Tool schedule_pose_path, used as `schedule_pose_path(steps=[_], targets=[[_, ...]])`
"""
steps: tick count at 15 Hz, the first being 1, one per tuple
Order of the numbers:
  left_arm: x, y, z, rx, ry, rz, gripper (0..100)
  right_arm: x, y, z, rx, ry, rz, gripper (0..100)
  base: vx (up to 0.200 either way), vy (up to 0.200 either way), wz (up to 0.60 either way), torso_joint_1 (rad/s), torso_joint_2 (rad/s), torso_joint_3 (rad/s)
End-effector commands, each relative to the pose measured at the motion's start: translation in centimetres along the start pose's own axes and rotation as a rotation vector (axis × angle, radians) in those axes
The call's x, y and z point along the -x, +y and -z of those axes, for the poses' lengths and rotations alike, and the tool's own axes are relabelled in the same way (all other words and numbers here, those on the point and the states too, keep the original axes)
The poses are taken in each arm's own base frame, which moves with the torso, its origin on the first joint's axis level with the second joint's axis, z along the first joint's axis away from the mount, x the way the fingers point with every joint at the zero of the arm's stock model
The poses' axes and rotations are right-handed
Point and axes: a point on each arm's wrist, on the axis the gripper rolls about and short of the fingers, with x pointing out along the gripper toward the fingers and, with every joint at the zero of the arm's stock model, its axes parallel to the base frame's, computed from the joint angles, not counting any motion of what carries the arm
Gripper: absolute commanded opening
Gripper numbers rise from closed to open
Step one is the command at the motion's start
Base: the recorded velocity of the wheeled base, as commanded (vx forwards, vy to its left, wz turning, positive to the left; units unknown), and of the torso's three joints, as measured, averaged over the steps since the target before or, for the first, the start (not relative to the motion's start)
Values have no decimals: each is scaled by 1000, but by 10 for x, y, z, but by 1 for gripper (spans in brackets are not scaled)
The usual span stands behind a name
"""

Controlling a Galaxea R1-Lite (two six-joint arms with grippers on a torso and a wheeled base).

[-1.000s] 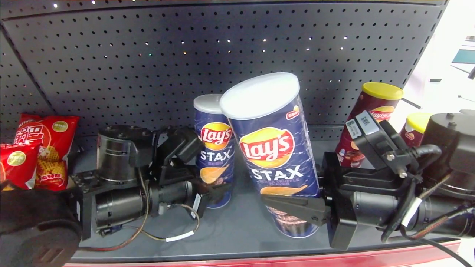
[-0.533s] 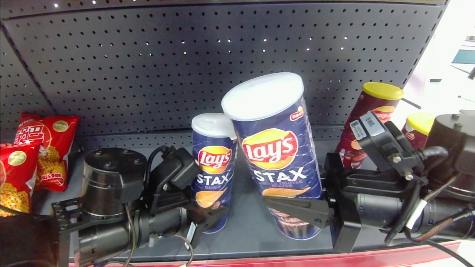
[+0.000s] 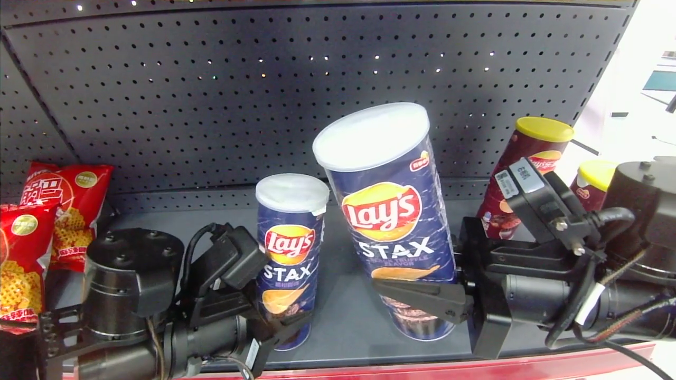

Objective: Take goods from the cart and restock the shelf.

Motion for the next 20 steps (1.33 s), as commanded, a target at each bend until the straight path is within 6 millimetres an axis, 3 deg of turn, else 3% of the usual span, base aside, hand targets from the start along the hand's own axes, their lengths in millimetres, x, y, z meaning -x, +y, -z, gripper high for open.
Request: schedule_pose_path(steps=[1,13,20], targets=[[-4,1,-2,0,-2,3,0,0,0,1,-2,3,0,0,0,0,0,0,0,0],[-30,0,-7,0,24,21,0,0,0,1,-1,2,0,0,0,0,0,0,0,0],[-39,-10,1,5,68,54,0,2,1,0,1,-1,2,0,0,0,0,0,0,0]])
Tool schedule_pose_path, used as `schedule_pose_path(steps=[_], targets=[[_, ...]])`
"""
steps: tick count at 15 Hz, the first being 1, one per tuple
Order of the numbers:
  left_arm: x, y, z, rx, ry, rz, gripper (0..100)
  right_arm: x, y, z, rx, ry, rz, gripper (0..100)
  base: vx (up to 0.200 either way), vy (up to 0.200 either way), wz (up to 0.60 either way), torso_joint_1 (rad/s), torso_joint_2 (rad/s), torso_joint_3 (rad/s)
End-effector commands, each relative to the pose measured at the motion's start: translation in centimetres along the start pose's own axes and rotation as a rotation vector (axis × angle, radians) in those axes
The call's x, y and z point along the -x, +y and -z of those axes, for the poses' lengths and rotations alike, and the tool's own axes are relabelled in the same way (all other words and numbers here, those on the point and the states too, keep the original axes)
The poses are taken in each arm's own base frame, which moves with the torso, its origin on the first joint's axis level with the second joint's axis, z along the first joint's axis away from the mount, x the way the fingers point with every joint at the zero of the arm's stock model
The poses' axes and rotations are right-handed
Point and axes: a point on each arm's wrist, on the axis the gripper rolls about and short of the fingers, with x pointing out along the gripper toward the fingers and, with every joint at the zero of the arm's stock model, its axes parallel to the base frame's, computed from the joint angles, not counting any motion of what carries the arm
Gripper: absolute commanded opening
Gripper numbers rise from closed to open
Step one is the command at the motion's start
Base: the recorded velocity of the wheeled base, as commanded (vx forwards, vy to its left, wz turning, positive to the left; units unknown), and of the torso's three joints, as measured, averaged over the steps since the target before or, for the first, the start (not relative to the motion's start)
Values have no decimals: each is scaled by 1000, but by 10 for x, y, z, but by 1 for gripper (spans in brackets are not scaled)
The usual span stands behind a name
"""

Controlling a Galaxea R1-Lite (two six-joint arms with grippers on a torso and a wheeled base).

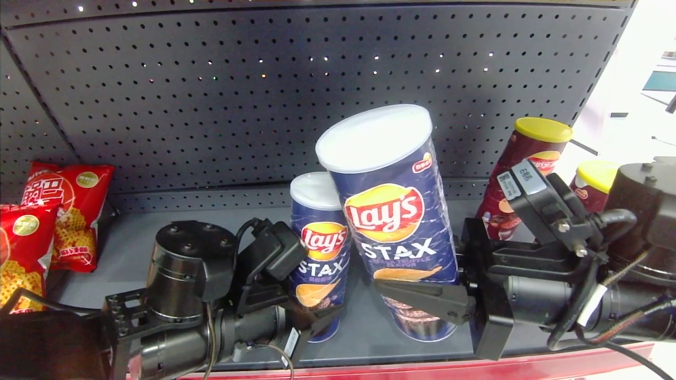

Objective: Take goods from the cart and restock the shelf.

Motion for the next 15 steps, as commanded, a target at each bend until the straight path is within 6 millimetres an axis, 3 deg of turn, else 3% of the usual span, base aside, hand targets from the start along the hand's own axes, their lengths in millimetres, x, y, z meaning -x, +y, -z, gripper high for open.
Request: schedule_pose_path(steps=[1,2,3,12,15], targets=[[-3,-1,4,3,25,3,0,1,0,-1,2,-3,-1,0,0,0,0,0,0,0],[-3,-1,4,14,26,2,0,1,0,-1,2,-3,-1,0,0,0,0,0,0,0],[-3,-1,5,21,26,0,100,1,0,-1,2,-3,-1,0,0,0,0,0,0,0],[19,-4,21,29,52,0,100,0,1,-1,2,-3,-2,0,0,0,0,0,0,0],[29,-3,14,29,3,-31,100,0,1,0,1,0,-2,0,0,0,0,0,0,0]])
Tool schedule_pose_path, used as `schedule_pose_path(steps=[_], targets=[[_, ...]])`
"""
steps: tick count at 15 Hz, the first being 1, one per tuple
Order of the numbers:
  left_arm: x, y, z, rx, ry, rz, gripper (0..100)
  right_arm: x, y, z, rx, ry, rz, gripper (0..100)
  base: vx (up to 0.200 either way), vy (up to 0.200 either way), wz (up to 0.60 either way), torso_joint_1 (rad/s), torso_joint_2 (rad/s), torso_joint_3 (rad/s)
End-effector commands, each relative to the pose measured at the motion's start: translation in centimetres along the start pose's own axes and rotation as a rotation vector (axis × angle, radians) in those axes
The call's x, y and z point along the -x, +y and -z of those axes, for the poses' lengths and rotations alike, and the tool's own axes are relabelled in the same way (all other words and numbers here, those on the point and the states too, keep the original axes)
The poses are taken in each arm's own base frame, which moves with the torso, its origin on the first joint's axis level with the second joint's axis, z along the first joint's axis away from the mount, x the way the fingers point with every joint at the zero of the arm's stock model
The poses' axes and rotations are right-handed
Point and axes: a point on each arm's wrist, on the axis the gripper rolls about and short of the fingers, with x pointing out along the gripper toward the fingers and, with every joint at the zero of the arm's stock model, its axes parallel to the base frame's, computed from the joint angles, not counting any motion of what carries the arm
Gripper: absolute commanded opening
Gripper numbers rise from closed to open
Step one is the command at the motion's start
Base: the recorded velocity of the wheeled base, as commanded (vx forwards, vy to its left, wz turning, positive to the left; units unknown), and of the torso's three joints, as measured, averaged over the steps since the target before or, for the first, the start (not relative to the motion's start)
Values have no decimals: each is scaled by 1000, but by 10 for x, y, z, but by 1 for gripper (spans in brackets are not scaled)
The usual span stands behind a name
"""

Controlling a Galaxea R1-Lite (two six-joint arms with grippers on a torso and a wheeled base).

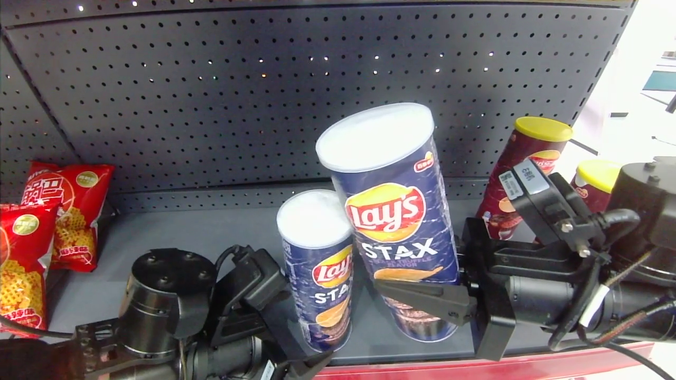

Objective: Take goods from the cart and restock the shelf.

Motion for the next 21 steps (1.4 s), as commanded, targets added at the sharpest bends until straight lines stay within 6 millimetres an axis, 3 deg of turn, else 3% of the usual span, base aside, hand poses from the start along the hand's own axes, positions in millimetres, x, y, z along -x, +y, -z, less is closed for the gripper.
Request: schedule_pose_path(steps=[1,8,11,14,16,17,20,21], targets=[[11,3,-9,1,-61,-20,100,0,0,1,-1,2,-1,0,0,0,0,0,0,0],[53,18,-14,27,-186,-117,100,-2,1,3,-5,10,-6,0,0,0,0,0,0,0],[90,31,-9,56,-280,-237,100,-3,1,3,-6,14,2,0,0,0,0,0,0,0],[134,54,-10,104,-408,-488,100,-3,1,3,-5,13,4,0,0,0,0,0,0,0],[160,53,-7,101,-486,-590,100,2,-3,1,-9,6,26,0,0,0,0,0,0,0],[167,50,-2,100,-499,-610,100,3,-6,1,-18,4,39,0,0,0,0,0,0,0],[181,19,64,132,-493,-724,100,7,-6,-3,-19,-12,47,0,0,0,0,0,0,0],[181,14,74,136,-494,-745,100,8,-5,-4,-17,-15,47,0,0,0,0,0,0,0]])
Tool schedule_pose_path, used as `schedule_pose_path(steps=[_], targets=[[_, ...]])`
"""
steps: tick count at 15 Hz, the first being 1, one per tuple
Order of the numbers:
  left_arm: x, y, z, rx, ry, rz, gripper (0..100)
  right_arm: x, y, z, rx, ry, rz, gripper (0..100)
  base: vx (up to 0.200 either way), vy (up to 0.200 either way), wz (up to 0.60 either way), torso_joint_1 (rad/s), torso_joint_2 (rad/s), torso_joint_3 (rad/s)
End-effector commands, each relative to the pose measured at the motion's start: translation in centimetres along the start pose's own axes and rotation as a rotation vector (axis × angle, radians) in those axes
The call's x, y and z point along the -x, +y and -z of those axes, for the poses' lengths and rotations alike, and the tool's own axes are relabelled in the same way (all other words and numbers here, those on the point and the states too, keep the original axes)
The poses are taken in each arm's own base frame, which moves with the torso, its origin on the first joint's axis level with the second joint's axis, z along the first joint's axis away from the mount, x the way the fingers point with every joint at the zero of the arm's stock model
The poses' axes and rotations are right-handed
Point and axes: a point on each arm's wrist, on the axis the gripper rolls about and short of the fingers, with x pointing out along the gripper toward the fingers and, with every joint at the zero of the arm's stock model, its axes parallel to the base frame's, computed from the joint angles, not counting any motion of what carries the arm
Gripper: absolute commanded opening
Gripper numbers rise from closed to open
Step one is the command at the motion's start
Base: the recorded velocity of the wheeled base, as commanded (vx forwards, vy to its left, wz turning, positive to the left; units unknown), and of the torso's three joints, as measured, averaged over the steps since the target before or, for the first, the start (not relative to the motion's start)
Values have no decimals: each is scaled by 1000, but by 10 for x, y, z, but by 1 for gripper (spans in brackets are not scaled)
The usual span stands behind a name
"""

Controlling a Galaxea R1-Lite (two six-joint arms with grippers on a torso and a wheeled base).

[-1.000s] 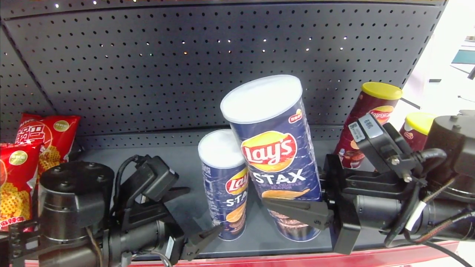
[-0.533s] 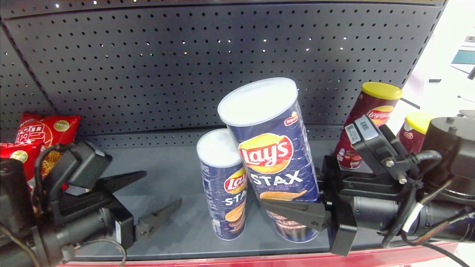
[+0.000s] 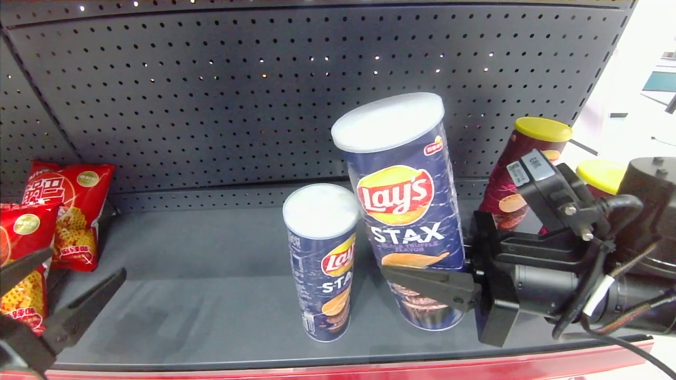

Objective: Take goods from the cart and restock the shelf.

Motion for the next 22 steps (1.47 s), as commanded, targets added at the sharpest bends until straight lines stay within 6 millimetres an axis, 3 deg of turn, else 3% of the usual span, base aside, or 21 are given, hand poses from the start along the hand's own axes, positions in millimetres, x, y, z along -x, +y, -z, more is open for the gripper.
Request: schedule_pose_path(steps=[1,4,7,17,22], targets=[[38,-3,33,-6,-57,-95,100,5,2,-5,7,-18,5,0,0,0,0,0,0,0],[60,-9,55,4,-16,-102,100,11,0,-8,9,-33,26,0,0,0,0,0,0,0],[93,-19,92,8,6,-100,100,14,-6,-10,6,-38,54,0,0,0,0,0,0,0],[98,-17,97,32,-49,-133,100,24,-13,-13,7,-50,103,0,0,0,0,0,0,0],[98,-17,97,41,-49,-138,100,8,-27,3,-38,17,181,0,0,0,0,0,0,0]])
